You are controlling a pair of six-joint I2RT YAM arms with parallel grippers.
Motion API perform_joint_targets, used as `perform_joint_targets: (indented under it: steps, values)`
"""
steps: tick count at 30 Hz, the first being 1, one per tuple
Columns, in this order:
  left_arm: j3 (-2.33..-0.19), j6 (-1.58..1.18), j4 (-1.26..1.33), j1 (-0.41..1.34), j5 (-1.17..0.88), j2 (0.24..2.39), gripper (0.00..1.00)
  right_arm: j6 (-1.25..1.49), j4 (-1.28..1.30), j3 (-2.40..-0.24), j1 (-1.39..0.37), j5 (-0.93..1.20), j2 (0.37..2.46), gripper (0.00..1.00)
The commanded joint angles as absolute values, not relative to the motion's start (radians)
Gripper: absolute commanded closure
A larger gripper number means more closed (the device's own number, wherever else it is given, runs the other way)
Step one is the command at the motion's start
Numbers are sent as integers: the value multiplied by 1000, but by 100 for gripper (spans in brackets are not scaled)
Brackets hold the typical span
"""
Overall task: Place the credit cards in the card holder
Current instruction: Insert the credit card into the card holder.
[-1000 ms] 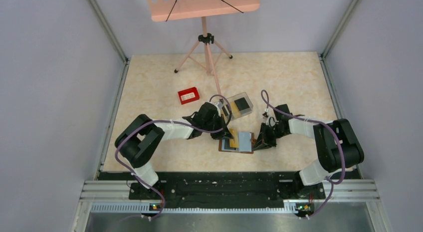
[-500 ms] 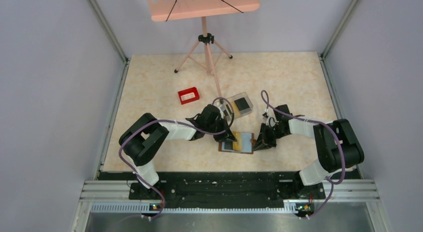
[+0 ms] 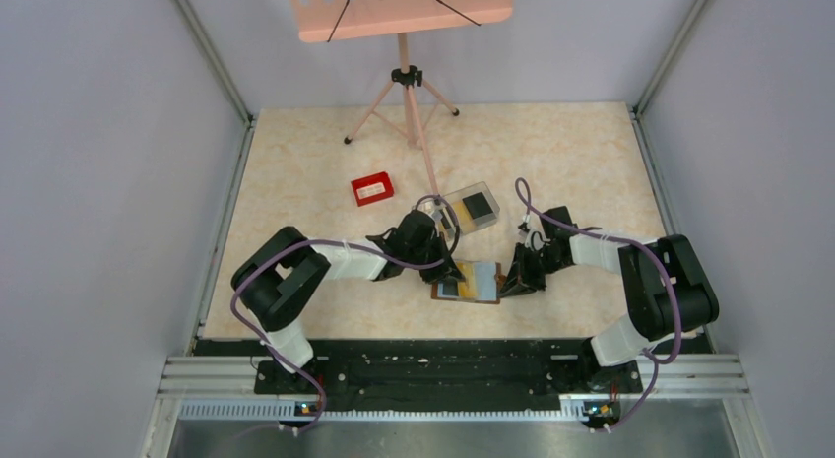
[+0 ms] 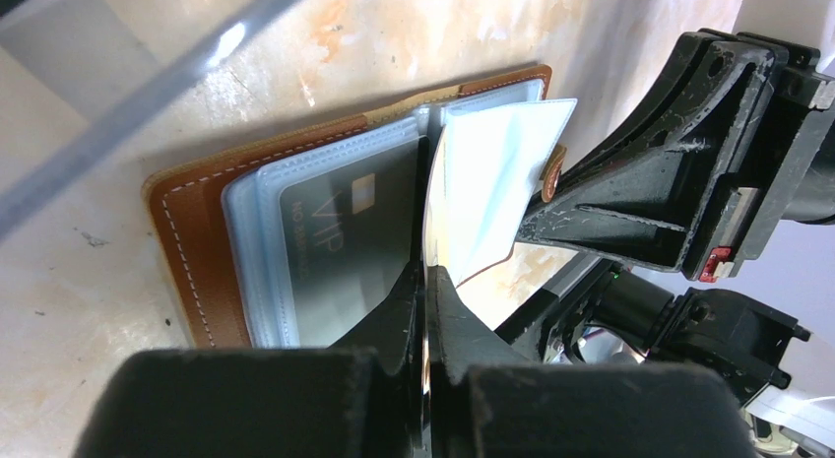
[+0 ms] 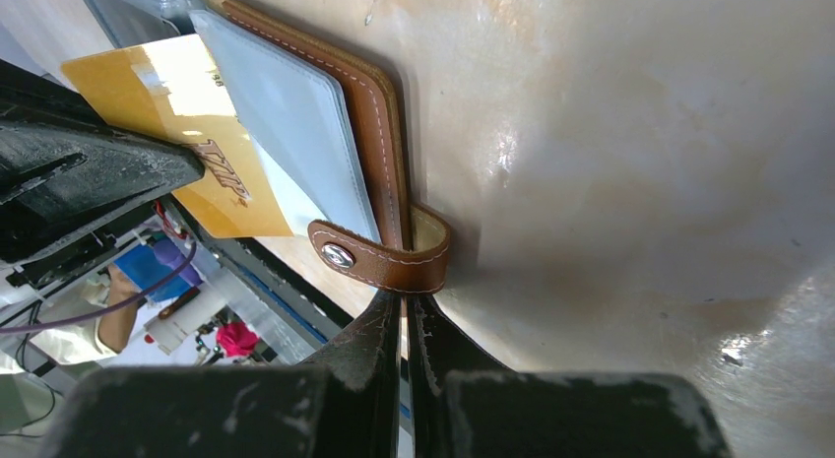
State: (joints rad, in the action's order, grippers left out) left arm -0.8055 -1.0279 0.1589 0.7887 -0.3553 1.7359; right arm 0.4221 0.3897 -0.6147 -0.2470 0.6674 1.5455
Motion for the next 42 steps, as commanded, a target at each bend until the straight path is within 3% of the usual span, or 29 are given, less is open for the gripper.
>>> perform_joint_targets:
  steps: [1,22,29,36,42]
  values:
    - [-833,-1005,38,816,-262,1685,100,407,393,-589,-258,620,1532,100]
    - [-867,-1017,151,820,-442,1821,100,401,392,-596,-258,623,1549,100]
    - [-958,-914,-46,822,-420,1850,83,398,400,-605,-258,618,1553,100]
    - [-1068,-790,-274,833,-314,1844,55,386,418,-630,-258,608,1566,100]
    - [-1143,-719,-402,835,-242,1842,51,382,432,-647,-257,592,1570,100]
